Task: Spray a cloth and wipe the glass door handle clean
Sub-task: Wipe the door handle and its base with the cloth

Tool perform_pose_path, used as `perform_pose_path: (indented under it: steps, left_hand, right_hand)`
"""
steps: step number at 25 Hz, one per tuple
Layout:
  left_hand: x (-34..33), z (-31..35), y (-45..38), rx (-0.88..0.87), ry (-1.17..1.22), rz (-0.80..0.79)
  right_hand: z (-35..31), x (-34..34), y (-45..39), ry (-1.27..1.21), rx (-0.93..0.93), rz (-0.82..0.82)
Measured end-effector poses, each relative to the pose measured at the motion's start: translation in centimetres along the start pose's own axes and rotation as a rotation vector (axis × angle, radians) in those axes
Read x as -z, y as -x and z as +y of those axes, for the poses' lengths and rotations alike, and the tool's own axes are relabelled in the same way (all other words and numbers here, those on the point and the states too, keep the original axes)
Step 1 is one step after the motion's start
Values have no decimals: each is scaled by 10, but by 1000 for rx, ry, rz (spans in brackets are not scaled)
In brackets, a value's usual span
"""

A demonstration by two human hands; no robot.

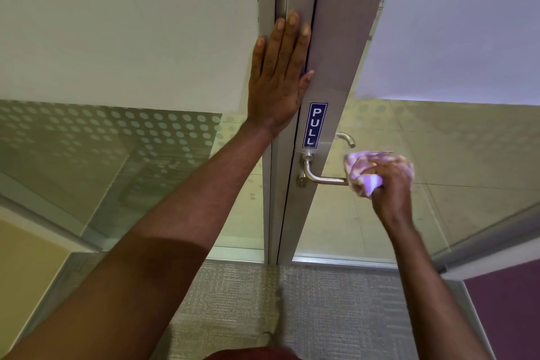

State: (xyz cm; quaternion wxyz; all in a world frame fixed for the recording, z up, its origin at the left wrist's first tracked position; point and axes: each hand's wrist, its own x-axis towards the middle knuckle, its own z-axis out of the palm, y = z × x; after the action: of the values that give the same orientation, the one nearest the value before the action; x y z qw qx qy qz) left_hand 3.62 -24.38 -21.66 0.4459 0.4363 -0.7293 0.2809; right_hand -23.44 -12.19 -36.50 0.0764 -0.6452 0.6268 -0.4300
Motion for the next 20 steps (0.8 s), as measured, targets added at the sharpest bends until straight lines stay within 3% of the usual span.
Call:
perform_pose_path:
  steps: [3, 7, 12, 16, 20]
  left_hand:
    - [10, 7, 0, 24, 29, -55]
    - [26, 29, 1, 130, 66, -105]
    - [47, 82, 18, 289, 146, -147]
    - [61, 141, 50, 426, 387, -169]
    - [87, 191, 81, 673, 614, -248]
  right_hand:
    - [-10, 19, 12, -214, -327, 173]
    - [-62, 34, 40, -751, -542, 55]
    - [-77, 58, 61, -1277, -735, -94]
    - [-76, 88, 69, -1412, -787, -146]
    - [-76, 107, 80, -1398, -808, -118]
